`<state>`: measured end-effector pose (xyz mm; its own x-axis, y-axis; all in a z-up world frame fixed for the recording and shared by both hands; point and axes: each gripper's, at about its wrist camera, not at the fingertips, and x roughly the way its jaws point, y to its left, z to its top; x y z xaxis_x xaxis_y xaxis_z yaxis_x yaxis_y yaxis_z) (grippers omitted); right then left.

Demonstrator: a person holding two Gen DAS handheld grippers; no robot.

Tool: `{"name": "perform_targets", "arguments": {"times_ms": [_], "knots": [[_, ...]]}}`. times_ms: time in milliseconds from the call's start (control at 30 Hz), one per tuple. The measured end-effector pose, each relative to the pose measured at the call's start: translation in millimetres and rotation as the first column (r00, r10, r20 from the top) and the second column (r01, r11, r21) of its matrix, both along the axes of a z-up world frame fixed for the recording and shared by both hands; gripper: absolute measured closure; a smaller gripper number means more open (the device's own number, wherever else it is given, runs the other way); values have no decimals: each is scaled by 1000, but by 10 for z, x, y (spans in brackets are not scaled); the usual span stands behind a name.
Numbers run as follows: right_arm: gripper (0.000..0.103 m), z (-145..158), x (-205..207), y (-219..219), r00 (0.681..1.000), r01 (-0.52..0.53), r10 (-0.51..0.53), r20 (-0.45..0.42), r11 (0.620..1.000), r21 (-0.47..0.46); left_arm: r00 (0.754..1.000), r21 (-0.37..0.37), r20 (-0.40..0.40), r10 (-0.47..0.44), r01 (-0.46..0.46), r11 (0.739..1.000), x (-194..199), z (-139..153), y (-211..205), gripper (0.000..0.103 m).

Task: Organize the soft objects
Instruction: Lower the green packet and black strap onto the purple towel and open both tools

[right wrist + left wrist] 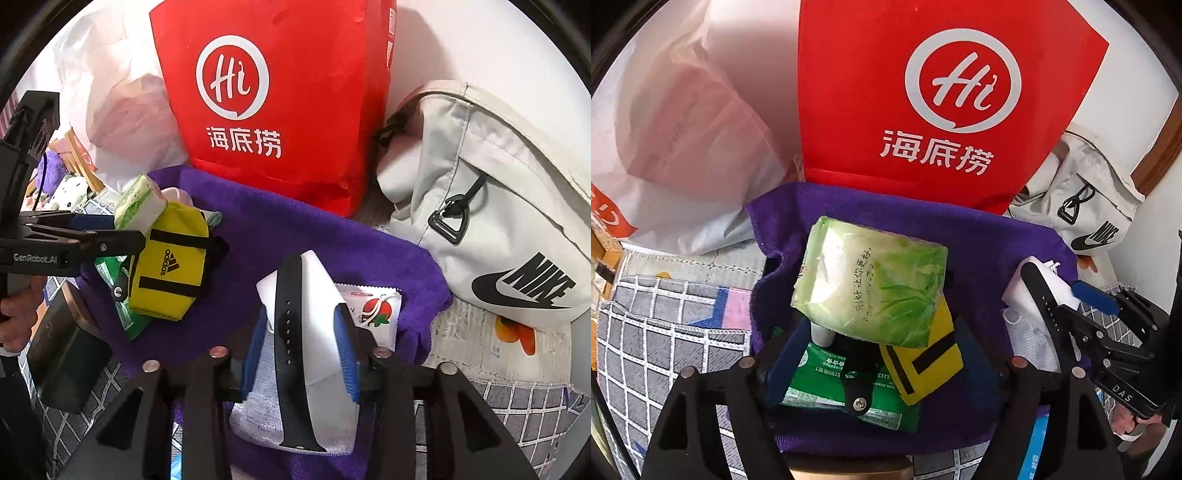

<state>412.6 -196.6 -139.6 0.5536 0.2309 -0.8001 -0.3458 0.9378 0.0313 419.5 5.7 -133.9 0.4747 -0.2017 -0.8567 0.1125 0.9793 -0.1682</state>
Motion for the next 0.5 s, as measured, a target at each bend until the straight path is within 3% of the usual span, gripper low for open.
{"name": "perform_targets", "arguments": {"times_ms": [133,233,500], "knots": [[49,62,-26,-19,1000,10,-10,20,1000,2,1000,5,14,5,-5,1000,-42,80,7,20],[31,101,-38,-38,999,33,-33,18,999,2,1000,-4,14,16,-16,1000,-73,118,2,19],[26,233,-172,-86,997,61,-60,38,998,-25,1000,7,17,13,-13,1000,-197,264,-21,19]]}}
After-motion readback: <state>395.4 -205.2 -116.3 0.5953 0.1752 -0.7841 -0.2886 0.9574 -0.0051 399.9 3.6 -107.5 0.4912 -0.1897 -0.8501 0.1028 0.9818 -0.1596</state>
